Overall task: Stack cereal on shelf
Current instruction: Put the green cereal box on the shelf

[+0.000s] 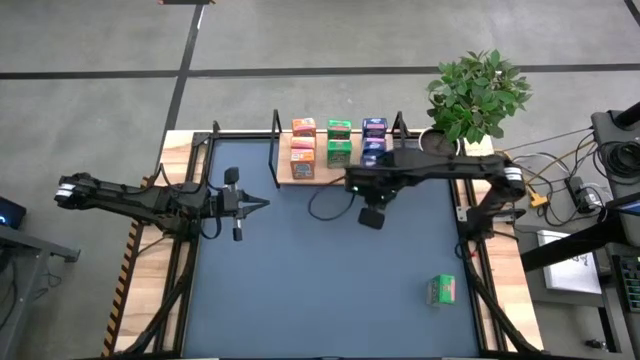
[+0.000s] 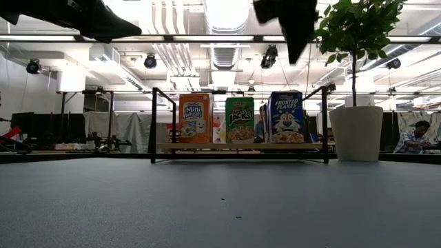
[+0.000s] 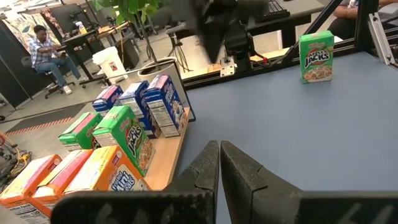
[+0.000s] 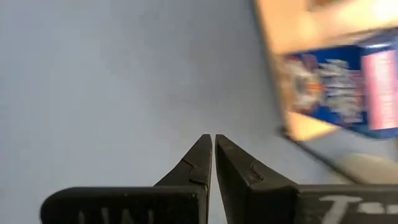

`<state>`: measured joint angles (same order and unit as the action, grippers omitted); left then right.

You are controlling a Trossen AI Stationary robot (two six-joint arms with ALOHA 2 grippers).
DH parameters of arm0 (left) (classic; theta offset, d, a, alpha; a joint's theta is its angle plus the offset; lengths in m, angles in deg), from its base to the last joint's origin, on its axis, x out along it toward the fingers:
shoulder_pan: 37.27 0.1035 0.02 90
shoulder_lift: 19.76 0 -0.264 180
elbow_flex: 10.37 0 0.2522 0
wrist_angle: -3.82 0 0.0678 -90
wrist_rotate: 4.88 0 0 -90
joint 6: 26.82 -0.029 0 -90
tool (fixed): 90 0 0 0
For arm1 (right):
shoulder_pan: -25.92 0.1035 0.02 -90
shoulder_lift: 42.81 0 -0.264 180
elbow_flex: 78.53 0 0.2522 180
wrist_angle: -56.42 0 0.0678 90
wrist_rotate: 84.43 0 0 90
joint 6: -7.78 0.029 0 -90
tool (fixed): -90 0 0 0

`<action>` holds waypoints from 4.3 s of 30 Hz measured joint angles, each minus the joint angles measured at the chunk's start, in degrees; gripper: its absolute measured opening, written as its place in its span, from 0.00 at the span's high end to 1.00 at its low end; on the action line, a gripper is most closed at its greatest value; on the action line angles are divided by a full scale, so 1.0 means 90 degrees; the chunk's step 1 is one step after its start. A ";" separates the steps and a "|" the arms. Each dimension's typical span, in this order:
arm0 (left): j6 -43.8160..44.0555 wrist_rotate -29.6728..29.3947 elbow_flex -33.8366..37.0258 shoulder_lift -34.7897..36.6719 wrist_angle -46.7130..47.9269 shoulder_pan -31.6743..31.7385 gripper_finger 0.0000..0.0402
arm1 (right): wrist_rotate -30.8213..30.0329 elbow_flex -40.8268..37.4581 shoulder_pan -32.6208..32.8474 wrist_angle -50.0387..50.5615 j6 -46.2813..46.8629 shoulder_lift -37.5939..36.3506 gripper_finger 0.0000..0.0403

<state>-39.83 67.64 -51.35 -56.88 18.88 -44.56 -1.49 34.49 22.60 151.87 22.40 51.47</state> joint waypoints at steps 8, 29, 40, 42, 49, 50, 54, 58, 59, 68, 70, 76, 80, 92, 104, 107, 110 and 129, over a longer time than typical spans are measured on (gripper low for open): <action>0.0001 0.0000 0.0000 0.0005 -0.0006 -0.0001 1.00 | 0.0672 -0.0257 0.1422 -0.1182 0.2202 -0.0663 0.97; 0.0008 0.0000 0.0000 0.0012 -0.0148 0.0000 1.00 | 0.1297 -0.1265 0.5246 -0.0020 1.1181 -0.0884 0.96; 0.0005 0.0000 0.0000 0.0011 -0.0170 -0.0001 1.00 | 0.1289 -0.1303 0.5768 0.0901 1.2469 -0.0905 0.62; 0.0005 0.0000 0.0000 0.0012 -0.0170 0.0000 1.00 | 0.1287 -0.1399 0.5799 0.0915 1.2549 -0.0933 0.54; 0.0002 0.0000 0.0000 0.0010 -0.0175 -0.0002 1.00 | 0.1284 -0.1994 0.5798 0.0678 1.2598 -0.1063 0.33; 0.0002 0.0000 0.0000 0.0010 -0.0175 0.0000 1.00 | 0.1285 -0.2092 0.5798 0.0632 1.2598 -0.1092 0.31; 0.0002 0.0000 0.0000 0.0010 -0.0179 -0.0002 1.00 | 0.1284 -0.2569 0.5798 0.0224 1.2598 -0.1278 0.27; 0.0002 0.0000 0.0000 0.0010 -0.0189 -0.0001 1.00 | 0.1292 -0.3092 0.5798 -0.0111 1.2668 -0.1436 0.28; 0.0002 0.0000 0.0000 0.0010 -0.0192 -0.0002 1.00 | 0.1307 -0.3207 0.5798 -0.0147 1.2745 -0.1475 0.28; 0.0002 0.0000 0.0000 0.0010 -0.0192 -0.0002 1.00 | 0.1331 -0.3785 0.5798 -0.0696 1.2814 -0.1712 0.36; 0.0002 0.0000 0.0000 0.0010 -0.0192 0.0000 1.00 | 0.1331 -0.3879 0.5798 -0.0839 1.2817 -0.1726 0.40; 0.0002 0.0000 0.0000 0.0010 -0.0192 -0.0002 1.00 | 0.1324 -0.4057 0.5798 -0.1214 1.2814 -0.1755 0.52; 0.0002 0.0000 0.0000 0.0010 -0.0191 -0.0002 1.00 | 0.1315 -0.4030 0.5796 -0.1236 1.2794 -0.1760 0.57; 0.0002 0.0000 0.0000 0.0010 -0.0192 -0.0002 1.00 | 0.0385 -0.3655 0.5318 -0.1191 1.2133 -0.1763 0.60; 0.0002 0.0000 0.0000 0.0010 -0.0190 -0.0002 1.00 | 0.0212 -0.3041 0.2944 -0.1533 0.8269 -0.1700 0.61; 0.0002 0.0000 0.0000 0.0010 -0.0189 -0.0002 1.00 | 0.0214 -0.2723 0.2345 -0.1755 0.7164 -0.1554 0.61; 0.0002 0.0002 0.0000 0.0010 -0.0186 -0.0001 1.00 | 0.0216 -0.2283 0.1790 -0.1875 0.6105 -0.1301 0.61; 0.0002 0.0000 0.0000 0.0005 -0.0187 -0.0002 1.00 | 0.0265 0.2471 -0.0201 -0.0192 -0.1047 0.1858 0.61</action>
<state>-39.81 67.65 -51.35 -56.84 17.20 -44.58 0.90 56.74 20.79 150.13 12.98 68.19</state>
